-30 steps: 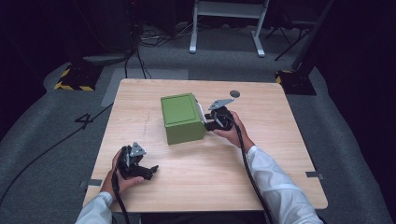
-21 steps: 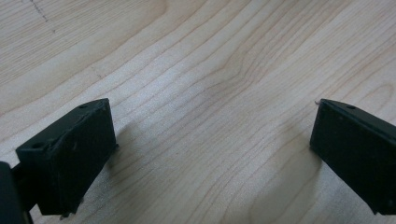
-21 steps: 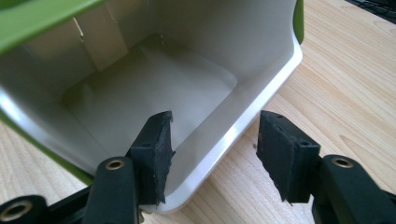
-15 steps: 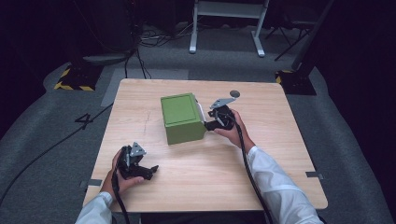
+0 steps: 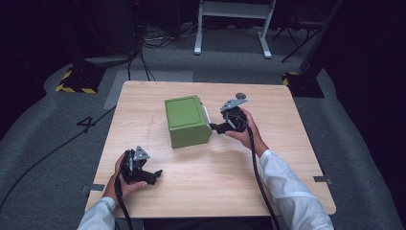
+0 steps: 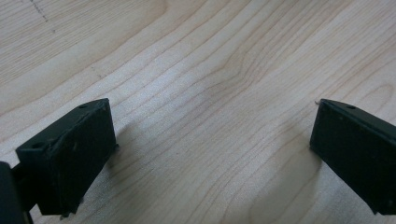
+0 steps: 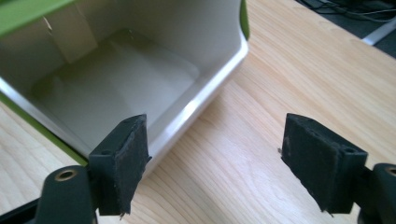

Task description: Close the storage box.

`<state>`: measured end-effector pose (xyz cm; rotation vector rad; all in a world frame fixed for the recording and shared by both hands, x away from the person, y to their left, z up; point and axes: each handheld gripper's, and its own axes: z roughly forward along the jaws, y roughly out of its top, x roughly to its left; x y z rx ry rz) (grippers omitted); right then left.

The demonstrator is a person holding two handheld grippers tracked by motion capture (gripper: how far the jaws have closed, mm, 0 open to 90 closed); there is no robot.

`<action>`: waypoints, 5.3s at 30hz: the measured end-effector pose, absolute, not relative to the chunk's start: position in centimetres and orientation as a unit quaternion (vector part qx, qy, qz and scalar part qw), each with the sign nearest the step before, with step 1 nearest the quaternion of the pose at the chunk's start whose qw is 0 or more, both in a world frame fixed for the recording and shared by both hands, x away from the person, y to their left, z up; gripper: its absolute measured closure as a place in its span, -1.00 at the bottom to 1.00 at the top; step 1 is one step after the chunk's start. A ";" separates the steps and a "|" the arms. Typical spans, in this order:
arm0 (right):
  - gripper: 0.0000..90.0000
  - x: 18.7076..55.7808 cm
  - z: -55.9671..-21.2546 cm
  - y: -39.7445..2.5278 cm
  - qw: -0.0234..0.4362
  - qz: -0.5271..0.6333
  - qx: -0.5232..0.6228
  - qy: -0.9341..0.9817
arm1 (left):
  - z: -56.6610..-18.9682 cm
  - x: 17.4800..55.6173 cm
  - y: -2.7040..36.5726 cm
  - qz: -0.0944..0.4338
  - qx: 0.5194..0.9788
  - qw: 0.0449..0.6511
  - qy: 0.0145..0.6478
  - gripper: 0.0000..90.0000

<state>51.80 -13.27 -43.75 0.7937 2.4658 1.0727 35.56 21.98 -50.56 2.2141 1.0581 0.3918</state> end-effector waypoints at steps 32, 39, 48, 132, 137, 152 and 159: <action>-0.54 47.8 -41.5 -18.3 0.197 0.329 0.244 0.891 | -50.6 35.6 22.0 0.149 0.844 0.323 0.402 -0.99; -0.54 46.7 -41.7 -19.9 0.197 0.322 0.240 0.894 | -50.6 35.6 22.0 0.148 0.844 0.323 0.402 -0.99; -0.55 45.0 -42.3 -22.2 0.199 0.320 0.236 0.896 | -50.6 35.6 22.0 0.149 0.844 0.323 0.402 -0.99; -0.66 37.5 -50.4 -38.6 0.171 0.365 0.377 0.834 | -50.6 35.7 22.0 0.145 0.845 0.323 0.400 -1.00; -0.66 37.6 -50.4 -38.6 0.171 0.365 0.376 0.834 | -50.6 35.7 22.0 0.143 0.845 0.324 0.401 -1.00; -0.66 37.6 -50.4 -38.6 0.171 0.365 0.376 0.834 | -50.6 35.7 22.0 0.143 0.845 0.325 0.400 -1.00; -0.66 37.6 -50.4 -38.6 0.171 0.365 0.376 0.834 | -50.6 35.8 21.9 0.143 0.845 0.325 0.399 -1.00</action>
